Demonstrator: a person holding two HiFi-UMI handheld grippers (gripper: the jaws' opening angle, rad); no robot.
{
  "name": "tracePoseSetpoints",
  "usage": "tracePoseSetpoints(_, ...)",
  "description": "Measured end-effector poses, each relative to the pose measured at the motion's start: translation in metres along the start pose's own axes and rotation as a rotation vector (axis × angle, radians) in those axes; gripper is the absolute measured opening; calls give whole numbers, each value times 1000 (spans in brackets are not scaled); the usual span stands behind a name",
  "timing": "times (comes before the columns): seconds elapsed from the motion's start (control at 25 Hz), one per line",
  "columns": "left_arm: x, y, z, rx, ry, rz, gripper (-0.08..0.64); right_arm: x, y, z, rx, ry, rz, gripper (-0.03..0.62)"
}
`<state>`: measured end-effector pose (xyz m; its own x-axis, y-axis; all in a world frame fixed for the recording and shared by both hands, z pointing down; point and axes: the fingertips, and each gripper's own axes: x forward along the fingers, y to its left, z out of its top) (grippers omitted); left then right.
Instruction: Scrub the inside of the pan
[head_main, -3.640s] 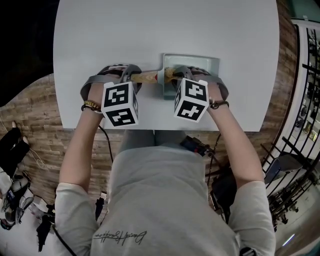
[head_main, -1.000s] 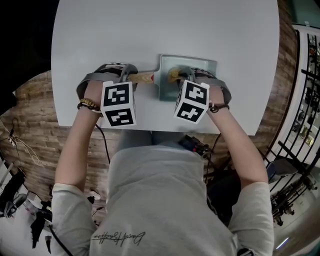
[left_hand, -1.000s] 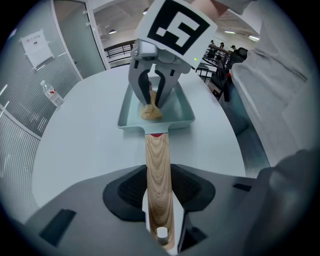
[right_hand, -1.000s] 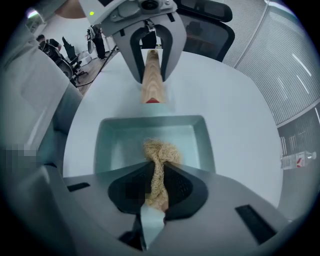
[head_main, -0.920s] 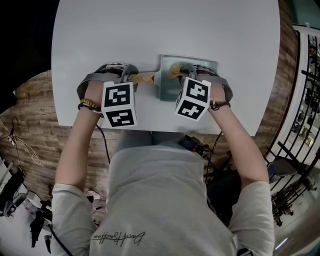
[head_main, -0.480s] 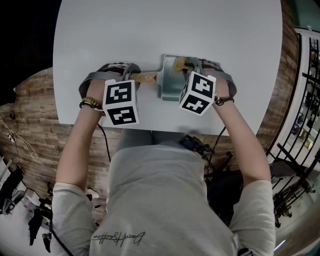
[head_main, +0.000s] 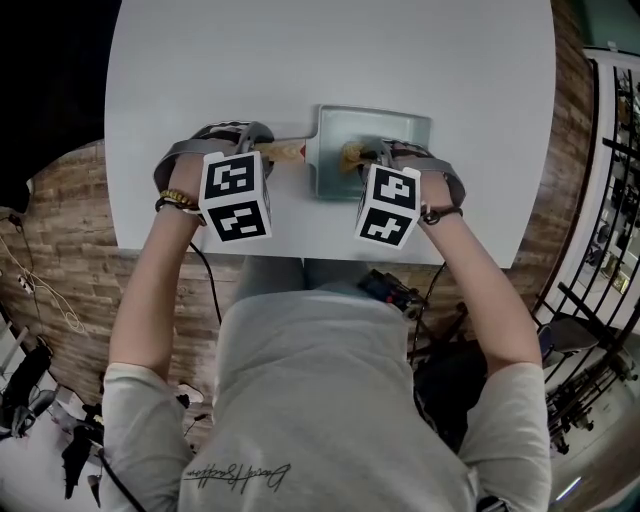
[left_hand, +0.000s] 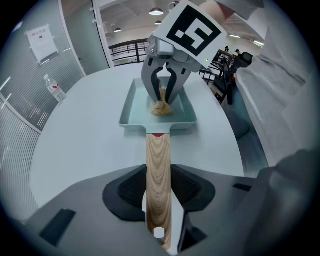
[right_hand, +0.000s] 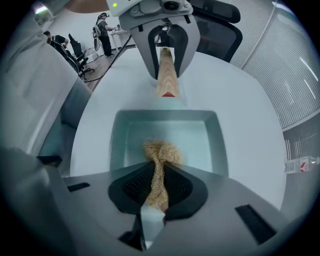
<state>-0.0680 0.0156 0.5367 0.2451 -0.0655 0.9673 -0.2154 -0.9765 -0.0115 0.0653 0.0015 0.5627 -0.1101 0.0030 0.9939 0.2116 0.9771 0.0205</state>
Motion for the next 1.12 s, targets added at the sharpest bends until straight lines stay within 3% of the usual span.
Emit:
tracePoseSetpoints(0.28,2,3,-1,3,12,-2,152,-1,30,-3,-3,22,129,67)
tracePoseSetpoints(0.48,2,2,0,10,13,-10,152,-1,33,-5,22,13,151,67)
tracePoseSetpoints(0.68,1,0,0,35,23,-11,152,-1,23,-4,64,0,105,67)
tracePoseSetpoints(1.12,-1,-5,4,28,18,-20,152,1,-51,-12,84,9,-67,69)
